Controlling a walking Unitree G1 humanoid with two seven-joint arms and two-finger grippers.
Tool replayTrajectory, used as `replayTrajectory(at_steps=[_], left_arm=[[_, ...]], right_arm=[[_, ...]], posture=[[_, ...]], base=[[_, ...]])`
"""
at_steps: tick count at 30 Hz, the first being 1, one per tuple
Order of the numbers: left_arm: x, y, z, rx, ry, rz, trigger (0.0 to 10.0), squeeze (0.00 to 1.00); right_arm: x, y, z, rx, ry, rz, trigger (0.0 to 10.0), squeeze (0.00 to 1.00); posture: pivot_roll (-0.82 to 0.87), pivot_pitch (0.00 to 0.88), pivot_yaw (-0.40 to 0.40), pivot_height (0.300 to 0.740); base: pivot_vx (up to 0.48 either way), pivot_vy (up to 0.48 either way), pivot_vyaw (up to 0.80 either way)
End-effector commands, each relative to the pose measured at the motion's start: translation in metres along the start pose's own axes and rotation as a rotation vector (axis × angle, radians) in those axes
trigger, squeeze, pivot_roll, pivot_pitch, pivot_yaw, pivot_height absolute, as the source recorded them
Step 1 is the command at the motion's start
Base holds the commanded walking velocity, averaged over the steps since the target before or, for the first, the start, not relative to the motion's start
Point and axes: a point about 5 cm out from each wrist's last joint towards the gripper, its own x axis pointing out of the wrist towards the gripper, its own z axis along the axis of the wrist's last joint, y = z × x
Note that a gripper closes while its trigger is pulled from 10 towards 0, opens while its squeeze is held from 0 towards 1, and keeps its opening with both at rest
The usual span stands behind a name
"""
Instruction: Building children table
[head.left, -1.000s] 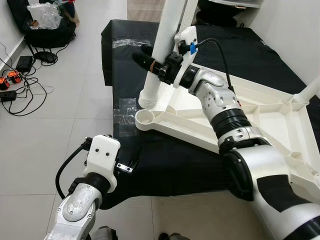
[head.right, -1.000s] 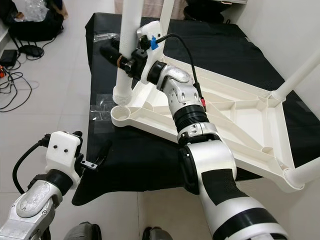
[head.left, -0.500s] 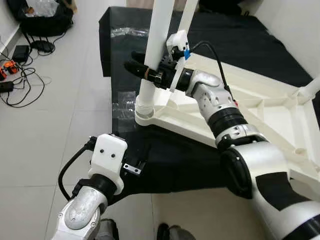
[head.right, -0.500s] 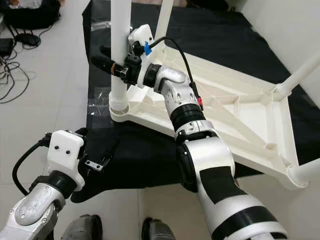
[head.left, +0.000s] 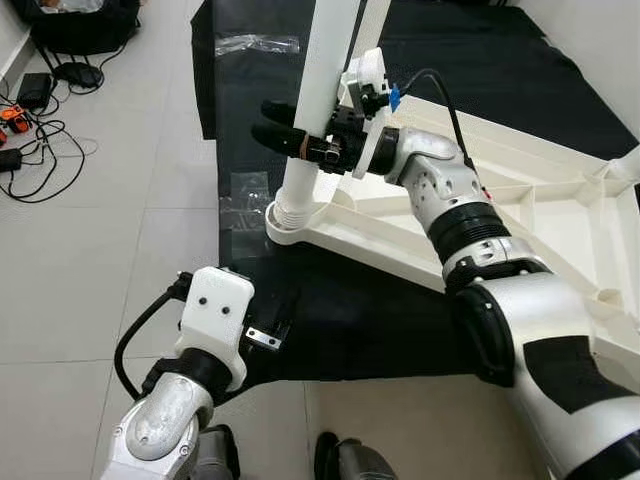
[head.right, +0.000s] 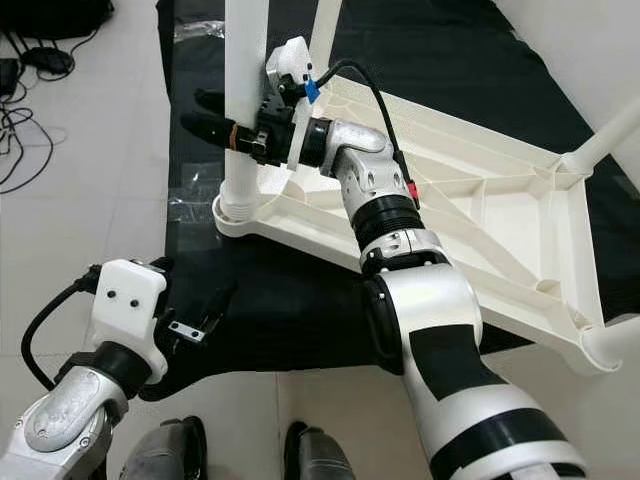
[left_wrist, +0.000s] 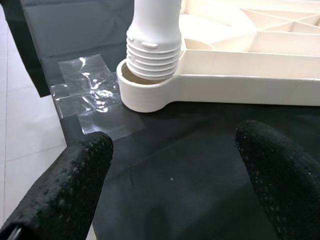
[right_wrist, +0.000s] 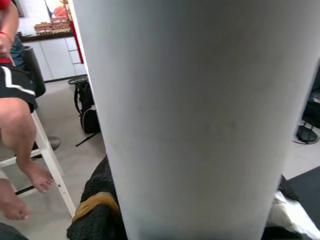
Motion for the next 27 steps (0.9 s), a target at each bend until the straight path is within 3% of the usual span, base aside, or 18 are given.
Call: replayTrajectory(at_steps=[1,27], left_arm=[[-0.003,-0.003,0.0,-0.007,0.009,-0.016,10.0,0.0],[-0.002,-0.005,0.0,-0.009,0.022,-0.013,10.0,0.0]], right_arm=[[0.002,0.002,-0.002,0.005,0.016,0.031,10.0,0.0],[0.03,0.014,0.008,-0.02,-0.046,0.125,10.0,0.0]], posture=[[0.11,0.29,-0.137,0.74],[0.1,0.301,-0.149,0.74]], base=[[0.0,0.0,0.0],[0.0,0.0,0.0]])
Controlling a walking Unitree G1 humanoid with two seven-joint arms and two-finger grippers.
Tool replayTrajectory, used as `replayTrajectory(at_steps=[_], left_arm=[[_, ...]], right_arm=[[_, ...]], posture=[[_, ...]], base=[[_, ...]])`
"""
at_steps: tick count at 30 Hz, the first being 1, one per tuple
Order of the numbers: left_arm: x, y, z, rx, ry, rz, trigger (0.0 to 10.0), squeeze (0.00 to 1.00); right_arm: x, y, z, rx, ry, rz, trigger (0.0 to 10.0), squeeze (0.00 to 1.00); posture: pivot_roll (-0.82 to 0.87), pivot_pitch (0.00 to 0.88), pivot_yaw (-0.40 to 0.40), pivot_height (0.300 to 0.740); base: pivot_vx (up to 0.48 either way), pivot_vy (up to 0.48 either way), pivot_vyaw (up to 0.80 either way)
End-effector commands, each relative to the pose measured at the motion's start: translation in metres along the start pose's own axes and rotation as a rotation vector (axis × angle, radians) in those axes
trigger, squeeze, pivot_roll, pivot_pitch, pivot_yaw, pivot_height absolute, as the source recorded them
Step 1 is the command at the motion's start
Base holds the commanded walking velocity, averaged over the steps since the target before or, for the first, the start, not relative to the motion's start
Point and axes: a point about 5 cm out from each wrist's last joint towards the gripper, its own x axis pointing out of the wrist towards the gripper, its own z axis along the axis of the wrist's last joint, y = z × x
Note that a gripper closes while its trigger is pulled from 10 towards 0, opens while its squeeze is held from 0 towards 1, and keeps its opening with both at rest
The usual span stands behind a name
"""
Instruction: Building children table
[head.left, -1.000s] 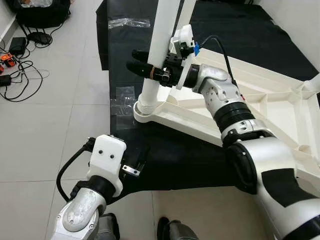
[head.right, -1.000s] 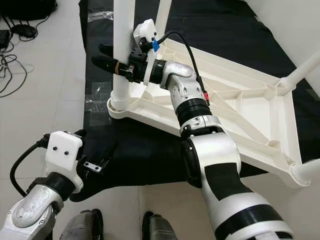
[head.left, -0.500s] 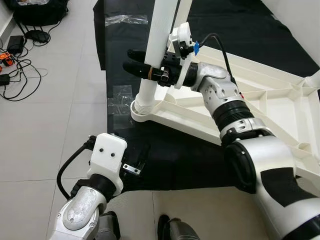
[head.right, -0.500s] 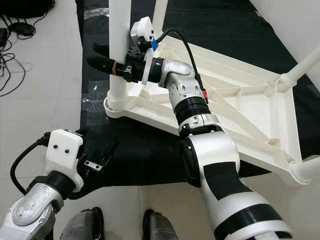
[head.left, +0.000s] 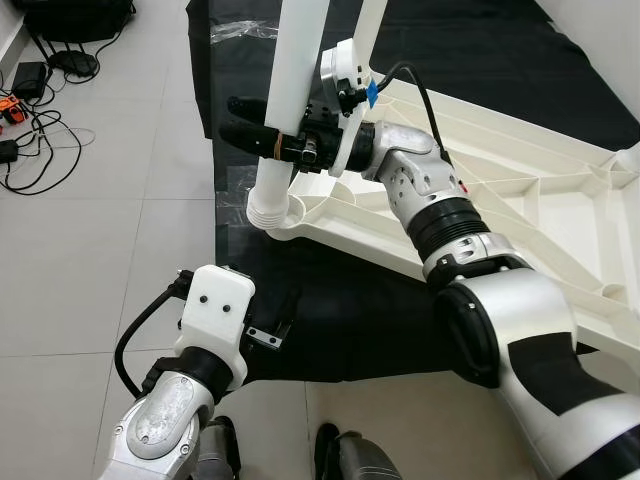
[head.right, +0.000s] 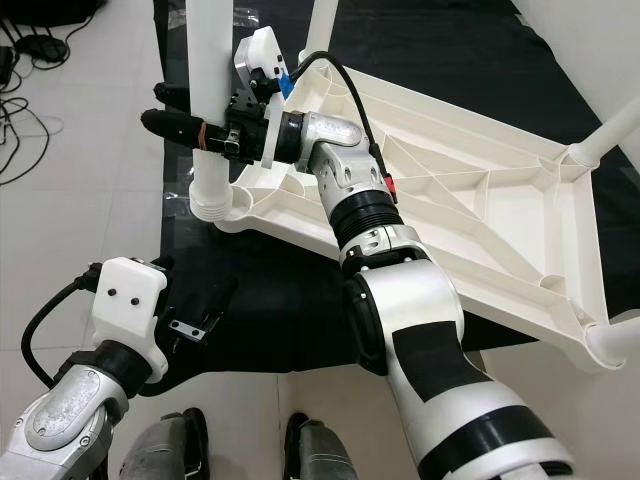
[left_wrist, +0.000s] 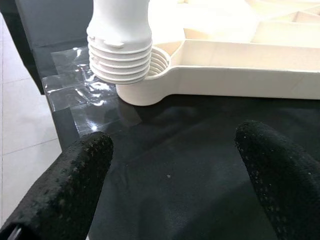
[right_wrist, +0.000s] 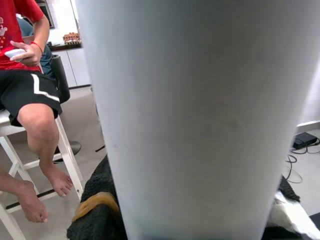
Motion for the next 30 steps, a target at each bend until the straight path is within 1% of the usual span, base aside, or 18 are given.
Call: replayTrajectory(at_steps=[1,6,10,15,23,30], left_arm=[[-0.002,-0.004,-0.002,-0.008,0.018,-0.014,10.0,0.0],[-0.002,-0.003,-0.002,-0.006,0.02,-0.012,10.0,0.0],[-0.002,-0.003,-0.003,-0.005,0.02,-0.011,10.0,0.0],[-0.001,-0.003,-0.002,-0.004,0.02,-0.013,10.0,0.0],[-0.001,-0.003,-0.003,-0.001,0.021,-0.014,10.0,0.0],[-0.001,-0.004,-0.002,-0.001,0.018,-0.016,10.0,0.0]], right_arm=[[0.003,0.0,0.008,-0.034,-0.002,0.022,10.0,0.0],[-0.003,-0.004,0.016,-0.056,0.005,0.02,10.0,0.0],[-0.007,-0.005,0.024,-0.08,0.024,0.052,10.0,0.0],[-0.009,-0.004,0.028,-0.09,0.04,0.089,10.0,0.0],[-0.006,-0.001,0.026,-0.096,0.046,0.116,10.0,0.0],[-0.001,0.0,0.017,-0.102,0.067,0.086,10.0,0.0]], posture=[[0.1,0.301,-0.149,0.74],[0.1,0.299,-0.148,0.74],[0.09,0.298,-0.15,0.74],[0.09,0.298,-0.148,0.74],[0.09,0.297,-0.144,0.74],[0.1,0.292,-0.145,0.74]], base=[[0.0,0.0,0.0],[0.0,0.0,0.0],[0.0,0.0,0.0],[0.0,0.0,0.0],[0.0,0.0,0.0],[0.0,0.0,0.0]])
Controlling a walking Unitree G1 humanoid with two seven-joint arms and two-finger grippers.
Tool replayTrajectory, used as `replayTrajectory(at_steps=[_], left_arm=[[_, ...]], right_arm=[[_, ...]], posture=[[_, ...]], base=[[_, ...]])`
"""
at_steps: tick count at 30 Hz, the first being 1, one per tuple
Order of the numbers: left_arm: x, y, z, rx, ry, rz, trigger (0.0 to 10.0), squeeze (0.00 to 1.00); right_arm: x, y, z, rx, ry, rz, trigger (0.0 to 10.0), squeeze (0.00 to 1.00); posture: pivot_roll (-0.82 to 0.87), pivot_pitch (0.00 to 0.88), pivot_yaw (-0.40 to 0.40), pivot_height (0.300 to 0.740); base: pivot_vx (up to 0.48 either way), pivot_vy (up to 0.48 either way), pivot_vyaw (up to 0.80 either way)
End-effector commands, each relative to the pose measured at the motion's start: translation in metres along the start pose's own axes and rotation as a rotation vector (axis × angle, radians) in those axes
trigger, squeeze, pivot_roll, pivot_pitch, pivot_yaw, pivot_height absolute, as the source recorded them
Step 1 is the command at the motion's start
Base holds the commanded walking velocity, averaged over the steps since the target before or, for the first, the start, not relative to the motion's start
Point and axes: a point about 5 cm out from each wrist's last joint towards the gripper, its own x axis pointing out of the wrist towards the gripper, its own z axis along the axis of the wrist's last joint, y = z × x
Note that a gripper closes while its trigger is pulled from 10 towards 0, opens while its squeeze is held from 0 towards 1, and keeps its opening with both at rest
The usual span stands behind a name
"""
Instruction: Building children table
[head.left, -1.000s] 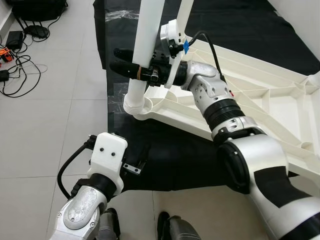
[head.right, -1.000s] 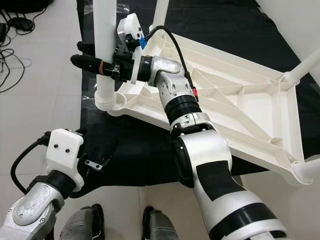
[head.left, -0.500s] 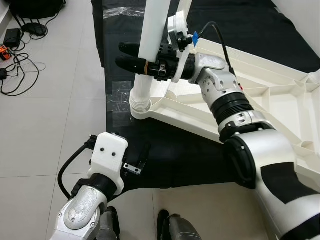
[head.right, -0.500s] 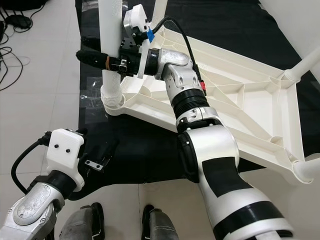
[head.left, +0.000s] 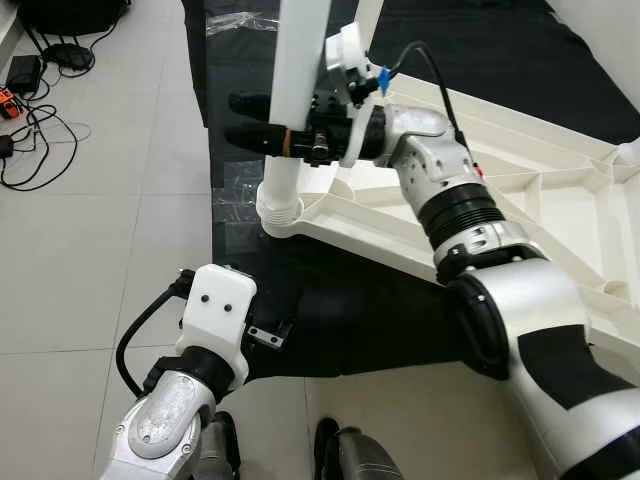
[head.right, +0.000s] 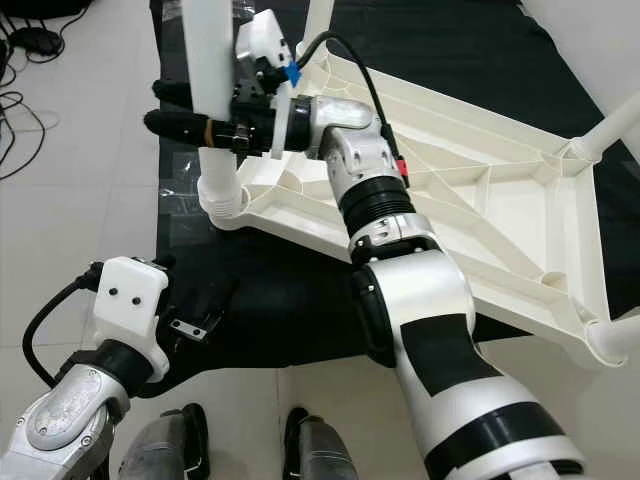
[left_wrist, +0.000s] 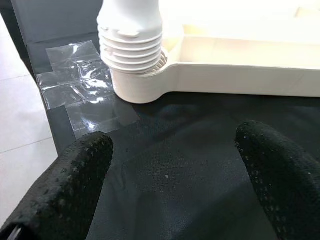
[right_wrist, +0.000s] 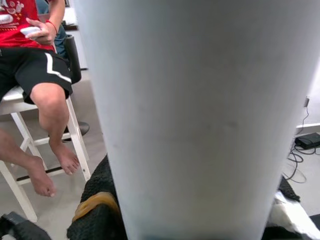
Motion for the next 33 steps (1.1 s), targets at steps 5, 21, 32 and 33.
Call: replayTrajectory(at_steps=[5,21,32,33], left_arm=[[-0.002,-0.004,-0.002,-0.003,0.02,-0.015,10.0,0.0],[-0.003,-0.004,-0.002,-0.003,0.018,-0.019,10.0,0.0],[-0.002,-0.004,-0.002,-0.002,0.017,-0.019,10.0,0.0],[-0.002,-0.004,-0.002,-0.001,0.018,-0.019,10.0,0.0]], right_arm=[[0.0,0.0,0.0,-0.029,0.02,-0.004,10.0,0.0],[-0.015,-0.004,-0.004,-0.033,0.082,-0.03,10.0,0.0],[-0.007,0.001,-0.01,-0.016,0.065,-0.002,10.0,0.0],[-0.006,0.001,-0.009,-0.02,0.065,-0.002,10.0,0.0]], posture=[[0.1,0.288,-0.147,0.74],[0.1,0.28,-0.146,0.74],[0.1,0.28,-0.144,0.74],[0.1,0.282,-0.146,0.74]], base=[[0.0,0.0,0.0],[0.0,0.0,0.0],[0.0,0.0,0.0],[0.0,0.0,0.0]])
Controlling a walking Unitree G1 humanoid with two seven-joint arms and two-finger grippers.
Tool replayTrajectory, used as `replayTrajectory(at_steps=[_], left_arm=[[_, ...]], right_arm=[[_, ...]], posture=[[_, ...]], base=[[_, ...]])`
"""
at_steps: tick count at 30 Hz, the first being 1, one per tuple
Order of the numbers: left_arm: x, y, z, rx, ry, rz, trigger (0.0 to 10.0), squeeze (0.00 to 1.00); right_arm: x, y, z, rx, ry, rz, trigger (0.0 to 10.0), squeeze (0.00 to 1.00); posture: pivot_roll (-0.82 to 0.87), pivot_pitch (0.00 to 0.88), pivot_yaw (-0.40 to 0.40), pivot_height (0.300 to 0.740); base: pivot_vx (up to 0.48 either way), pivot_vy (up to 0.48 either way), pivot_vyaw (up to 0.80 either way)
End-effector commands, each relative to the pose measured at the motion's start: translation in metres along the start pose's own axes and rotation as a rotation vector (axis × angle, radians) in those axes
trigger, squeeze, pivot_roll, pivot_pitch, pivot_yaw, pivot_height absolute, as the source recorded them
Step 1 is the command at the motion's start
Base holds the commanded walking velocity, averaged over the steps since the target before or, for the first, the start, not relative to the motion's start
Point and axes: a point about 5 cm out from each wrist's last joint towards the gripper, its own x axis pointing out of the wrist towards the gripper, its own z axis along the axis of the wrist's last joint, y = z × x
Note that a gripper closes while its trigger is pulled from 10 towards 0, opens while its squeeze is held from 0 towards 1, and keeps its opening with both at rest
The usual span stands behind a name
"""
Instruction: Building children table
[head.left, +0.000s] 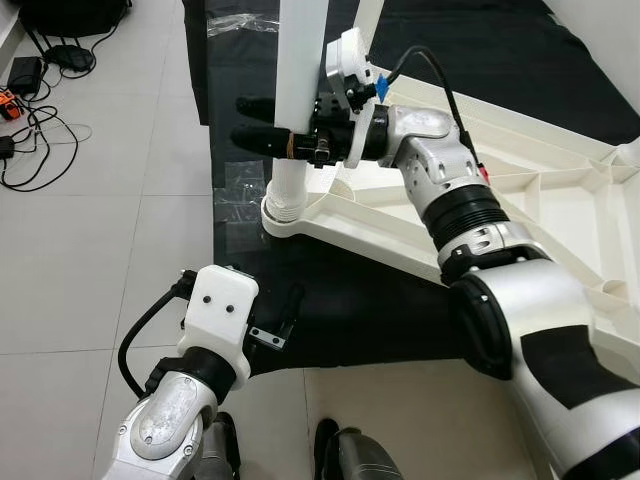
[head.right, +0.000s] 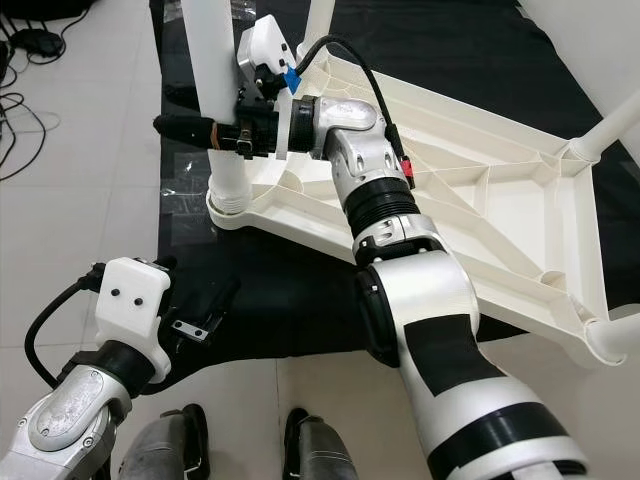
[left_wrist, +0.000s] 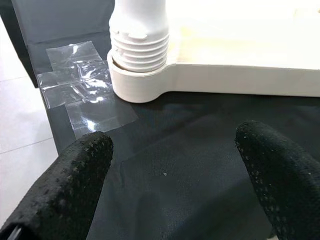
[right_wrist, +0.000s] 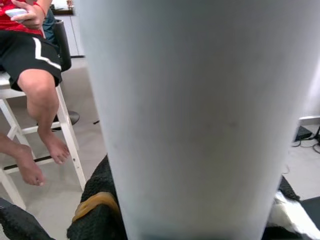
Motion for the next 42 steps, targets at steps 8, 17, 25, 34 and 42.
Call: replayTrajectory(at_steps=[8,17,25,34,42], left_arm=[[-0.002,-0.003,-0.002,-0.004,0.015,-0.018,10.0,0.0],[-0.003,-0.001,-0.003,0.01,0.02,-0.028,10.0,0.0],[-0.004,0.012,-0.007,0.086,0.035,-0.03,10.0,0.0],[0.001,0.02,-0.007,0.106,0.03,-0.016,10.0,0.0],[0.0,0.02,-0.007,0.106,0.026,-0.022,10.0,0.0]], right_arm=[[0.003,0.003,-0.005,0.007,0.018,0.026,10.0,0.0],[0.0,0.002,-0.018,0.027,0.055,-0.067,10.0,0.0],[-0.008,-0.002,-0.026,0.046,0.076,-0.171,10.0,0.0],[-0.02,-0.009,-0.034,0.072,0.041,-0.373,10.0,0.0],[-0.022,-0.013,-0.041,0.088,0.041,-0.513,10.0,0.0]], posture=[[0.1,0.285,-0.147,0.74],[0.1,0.291,-0.146,0.74],[0.1,0.291,-0.144,0.74],[0.1,0.295,-0.137,0.74],[0.1,0.299,-0.137,0.74]], base=[[0.0,0.0,0.0],[0.0,0.0,0.0],[0.0,0.0,0.0],[0.0,0.0,0.0],[0.0,0.0,0.0]])
